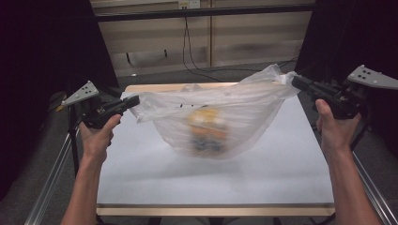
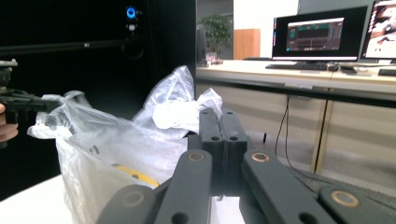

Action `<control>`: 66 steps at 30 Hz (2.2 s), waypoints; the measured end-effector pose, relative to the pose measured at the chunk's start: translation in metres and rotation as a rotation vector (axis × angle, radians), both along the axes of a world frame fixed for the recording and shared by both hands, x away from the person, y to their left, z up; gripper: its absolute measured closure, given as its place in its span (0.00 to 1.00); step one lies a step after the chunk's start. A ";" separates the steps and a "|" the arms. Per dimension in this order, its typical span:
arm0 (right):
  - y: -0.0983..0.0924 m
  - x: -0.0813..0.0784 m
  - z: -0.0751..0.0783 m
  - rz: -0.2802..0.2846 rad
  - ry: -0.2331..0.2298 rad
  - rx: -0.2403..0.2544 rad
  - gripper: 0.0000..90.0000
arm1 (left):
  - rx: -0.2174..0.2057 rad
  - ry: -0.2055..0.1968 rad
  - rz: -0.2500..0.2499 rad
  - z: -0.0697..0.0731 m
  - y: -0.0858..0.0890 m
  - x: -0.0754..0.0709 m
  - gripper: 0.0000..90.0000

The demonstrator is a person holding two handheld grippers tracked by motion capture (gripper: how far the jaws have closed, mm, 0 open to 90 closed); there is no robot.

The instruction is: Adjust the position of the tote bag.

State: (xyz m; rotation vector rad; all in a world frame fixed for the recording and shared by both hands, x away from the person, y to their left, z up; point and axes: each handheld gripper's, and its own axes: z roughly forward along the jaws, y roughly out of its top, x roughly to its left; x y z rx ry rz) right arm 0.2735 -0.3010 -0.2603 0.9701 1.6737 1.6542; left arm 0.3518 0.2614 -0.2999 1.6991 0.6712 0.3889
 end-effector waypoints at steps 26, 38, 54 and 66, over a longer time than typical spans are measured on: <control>0.007 0.006 -0.072 -0.005 0.137 -0.042 1.00 | 0.114 0.124 -0.045 -0.052 -0.009 0.014 0.99; 0.006 0.012 -0.093 -0.031 0.191 -0.090 1.00 | 0.163 0.171 -0.053 -0.070 -0.011 0.020 0.99; 0.012 0.030 -0.122 -0.042 0.280 -0.164 1.00 | 0.244 0.239 -0.070 -0.096 -0.026 0.033 0.99; 0.004 0.042 -0.150 -0.061 0.377 -0.202 1.00 | 0.281 0.305 -0.053 -0.118 -0.020 0.041 0.99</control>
